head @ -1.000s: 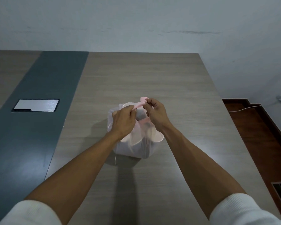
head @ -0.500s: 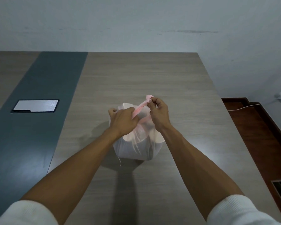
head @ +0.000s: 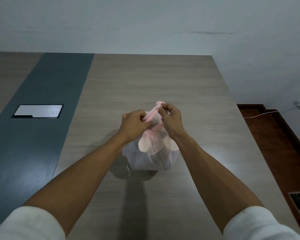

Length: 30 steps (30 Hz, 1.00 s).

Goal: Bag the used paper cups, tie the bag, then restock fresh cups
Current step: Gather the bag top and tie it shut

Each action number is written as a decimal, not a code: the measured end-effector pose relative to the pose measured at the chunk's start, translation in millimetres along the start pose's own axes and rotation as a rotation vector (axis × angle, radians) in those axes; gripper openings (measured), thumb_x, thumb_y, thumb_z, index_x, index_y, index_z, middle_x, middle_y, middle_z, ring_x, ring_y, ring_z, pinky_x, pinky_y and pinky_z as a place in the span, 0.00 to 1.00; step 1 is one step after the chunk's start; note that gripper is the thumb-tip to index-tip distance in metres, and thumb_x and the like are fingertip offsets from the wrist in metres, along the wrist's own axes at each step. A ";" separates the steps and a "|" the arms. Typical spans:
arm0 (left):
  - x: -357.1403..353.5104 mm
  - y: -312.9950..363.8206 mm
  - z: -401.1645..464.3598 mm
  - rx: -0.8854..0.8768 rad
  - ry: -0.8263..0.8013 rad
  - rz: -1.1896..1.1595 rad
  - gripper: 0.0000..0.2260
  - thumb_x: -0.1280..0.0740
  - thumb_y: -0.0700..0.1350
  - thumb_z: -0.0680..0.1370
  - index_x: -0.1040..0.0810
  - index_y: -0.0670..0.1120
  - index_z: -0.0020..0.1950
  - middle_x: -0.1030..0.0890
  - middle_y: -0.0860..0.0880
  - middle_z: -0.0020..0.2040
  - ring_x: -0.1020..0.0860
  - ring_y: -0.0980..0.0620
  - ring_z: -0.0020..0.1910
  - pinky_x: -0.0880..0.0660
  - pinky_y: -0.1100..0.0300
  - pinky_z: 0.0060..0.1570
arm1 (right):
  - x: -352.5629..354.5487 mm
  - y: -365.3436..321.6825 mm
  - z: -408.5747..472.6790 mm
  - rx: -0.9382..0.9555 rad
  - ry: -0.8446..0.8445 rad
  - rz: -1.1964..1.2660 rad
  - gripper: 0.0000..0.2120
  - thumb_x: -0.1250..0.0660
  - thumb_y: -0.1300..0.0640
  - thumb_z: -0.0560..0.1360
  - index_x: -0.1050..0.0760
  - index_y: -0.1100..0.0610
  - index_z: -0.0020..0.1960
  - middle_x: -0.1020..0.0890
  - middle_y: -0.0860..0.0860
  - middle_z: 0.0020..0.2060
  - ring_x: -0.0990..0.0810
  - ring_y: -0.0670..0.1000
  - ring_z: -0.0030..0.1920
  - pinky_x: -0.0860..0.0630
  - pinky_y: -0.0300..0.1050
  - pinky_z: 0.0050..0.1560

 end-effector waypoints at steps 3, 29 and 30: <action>0.3 1.1 -3.4 0.016 -0.074 -0.177 0.12 0.30 0.54 0.76 0.16 0.47 0.39 0.18 0.53 0.33 0.22 0.55 0.34 0.27 0.55 0.41 | 1.7 -1.9 -1.6 -0.025 -0.011 0.011 0.08 0.34 0.59 0.79 0.19 0.55 0.43 0.21 0.41 0.36 0.25 0.44 0.37 0.28 0.41 0.40; -6.9 10.8 -17.2 0.198 0.091 -0.770 0.08 0.32 0.39 0.79 0.15 0.41 0.57 0.14 0.44 0.51 0.16 0.53 0.48 0.21 0.59 0.50 | -4.4 -3.7 -11.6 -0.375 0.031 0.322 0.08 0.39 0.60 0.70 0.27 0.59 0.33 0.31 0.51 0.29 0.35 0.49 0.31 0.36 0.46 0.33; -5.4 9.5 -16.6 0.211 0.104 -0.815 0.08 0.32 0.39 0.80 0.15 0.41 0.57 0.14 0.43 0.52 0.16 0.54 0.48 0.21 0.59 0.51 | -2.7 -3.3 -10.5 -0.369 0.026 0.324 0.08 0.39 0.62 0.71 0.25 0.61 0.35 0.30 0.52 0.29 0.34 0.50 0.32 0.35 0.45 0.34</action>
Point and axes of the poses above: each hand's wrist, its own z-axis towards the middle knuckle, its own x-axis out of the back of the hand, y = z × x, the point moved 2 cm from there along z, towards the middle knuckle
